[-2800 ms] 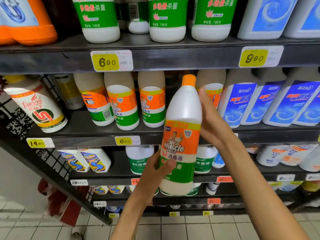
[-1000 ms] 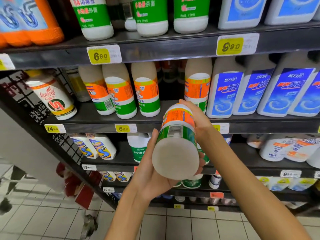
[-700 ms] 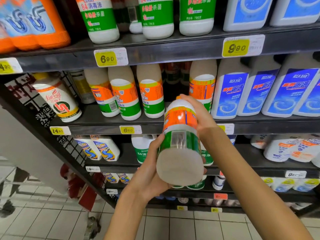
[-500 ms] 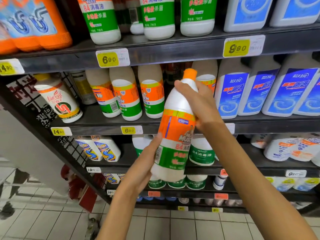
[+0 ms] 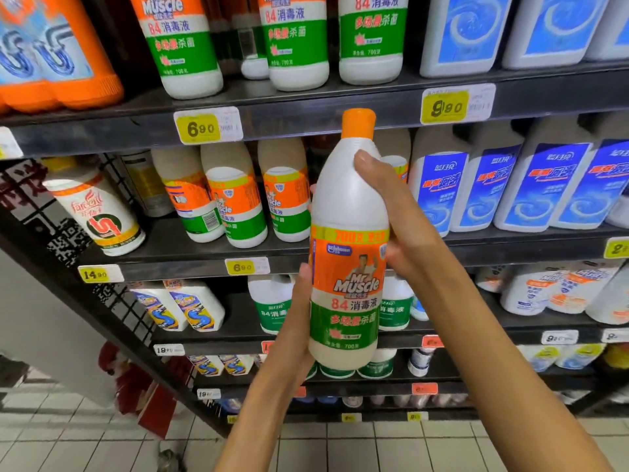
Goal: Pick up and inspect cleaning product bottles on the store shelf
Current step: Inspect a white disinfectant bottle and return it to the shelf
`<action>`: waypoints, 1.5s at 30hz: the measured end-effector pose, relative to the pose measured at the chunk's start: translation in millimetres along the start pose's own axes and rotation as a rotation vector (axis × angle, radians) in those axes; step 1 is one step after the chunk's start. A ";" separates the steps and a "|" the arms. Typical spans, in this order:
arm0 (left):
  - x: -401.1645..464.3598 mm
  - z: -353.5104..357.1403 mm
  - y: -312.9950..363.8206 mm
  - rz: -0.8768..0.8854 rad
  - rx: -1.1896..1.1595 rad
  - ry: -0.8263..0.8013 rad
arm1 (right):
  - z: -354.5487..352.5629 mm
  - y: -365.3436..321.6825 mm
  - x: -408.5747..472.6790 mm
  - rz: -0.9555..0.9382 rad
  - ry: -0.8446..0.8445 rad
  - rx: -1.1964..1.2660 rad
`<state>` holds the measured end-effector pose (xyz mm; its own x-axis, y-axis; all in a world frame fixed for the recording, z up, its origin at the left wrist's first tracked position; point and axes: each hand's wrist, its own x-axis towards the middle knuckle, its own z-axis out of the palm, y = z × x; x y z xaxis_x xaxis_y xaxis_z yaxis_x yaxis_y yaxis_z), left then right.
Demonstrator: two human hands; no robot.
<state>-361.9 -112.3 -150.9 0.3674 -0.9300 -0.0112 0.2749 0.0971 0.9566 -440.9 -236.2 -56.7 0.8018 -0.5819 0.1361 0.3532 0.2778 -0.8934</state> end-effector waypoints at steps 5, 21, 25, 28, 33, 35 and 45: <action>13.9 -8.5 7.8 0.245 0.332 0.030 | 9.5 -3.2 -7.8 -0.367 0.105 -0.190; 24.5 -18.1 -2.9 0.331 0.521 0.027 | 1.1 -8.5 -20.4 -0.404 -0.173 -0.466; 17.3 -22.6 -5.5 0.168 0.449 -0.152 | -13.9 -6.9 -2.3 -0.262 -0.118 -0.271; 16.0 -21.8 -16.9 0.087 0.384 -0.256 | -15.2 4.7 6.8 0.000 -0.182 -0.102; 18.5 -20.8 -19.6 0.113 0.120 -0.140 | -8.9 13.2 3.7 -0.193 0.002 -0.052; 22.8 -19.8 -13.6 0.179 0.172 -0.039 | -2.4 11.7 4.2 -0.320 0.167 -0.125; 14.9 -16.3 0.1 0.089 0.045 -0.085 | -0.9 -7.3 7.8 -0.151 0.137 -0.103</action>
<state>-341.9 -120.4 -155.7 0.3112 -0.9454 0.0971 0.2039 0.1662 0.9648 -437.7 -243.4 -49.5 0.6681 -0.7114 0.2180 0.4075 0.1047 -0.9072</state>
